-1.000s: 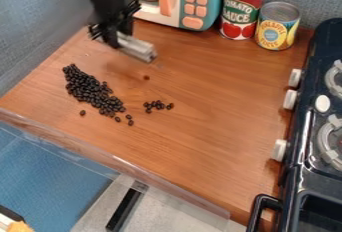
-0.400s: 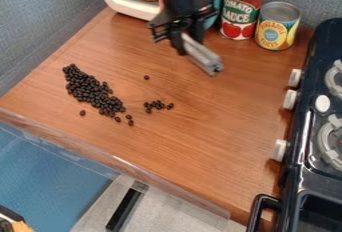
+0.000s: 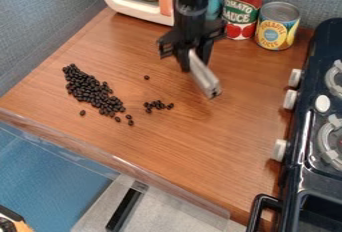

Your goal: Sweep into pile

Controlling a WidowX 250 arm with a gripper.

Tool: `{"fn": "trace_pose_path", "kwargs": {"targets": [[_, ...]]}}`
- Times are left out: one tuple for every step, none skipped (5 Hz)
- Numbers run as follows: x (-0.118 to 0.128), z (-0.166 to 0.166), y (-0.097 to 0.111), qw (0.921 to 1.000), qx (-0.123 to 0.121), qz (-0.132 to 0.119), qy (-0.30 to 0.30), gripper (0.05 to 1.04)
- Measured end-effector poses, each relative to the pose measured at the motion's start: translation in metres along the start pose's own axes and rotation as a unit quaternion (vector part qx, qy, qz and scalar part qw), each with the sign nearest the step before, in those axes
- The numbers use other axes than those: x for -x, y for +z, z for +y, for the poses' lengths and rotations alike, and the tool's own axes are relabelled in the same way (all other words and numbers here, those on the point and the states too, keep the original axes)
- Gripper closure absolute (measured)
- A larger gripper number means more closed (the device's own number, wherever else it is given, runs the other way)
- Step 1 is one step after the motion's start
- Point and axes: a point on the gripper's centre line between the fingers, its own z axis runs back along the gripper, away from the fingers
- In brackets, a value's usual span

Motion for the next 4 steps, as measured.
{"fn": "trace_pose_path", "kwargs": {"targets": [[-0.006, 0.007, -0.016, 0.9992, -0.022, -0.023, -0.025, 0.711], [-0.01, 0.011, -0.017, 0.999, -0.028, -0.026, -0.023, 0.711], [-0.009, 0.02, -0.019, 0.9988, -0.038, -0.026, -0.018, 0.711], [-0.014, 0.043, -0.017, 0.9981, -0.054, -0.029, 0.001, 0.711]]}}
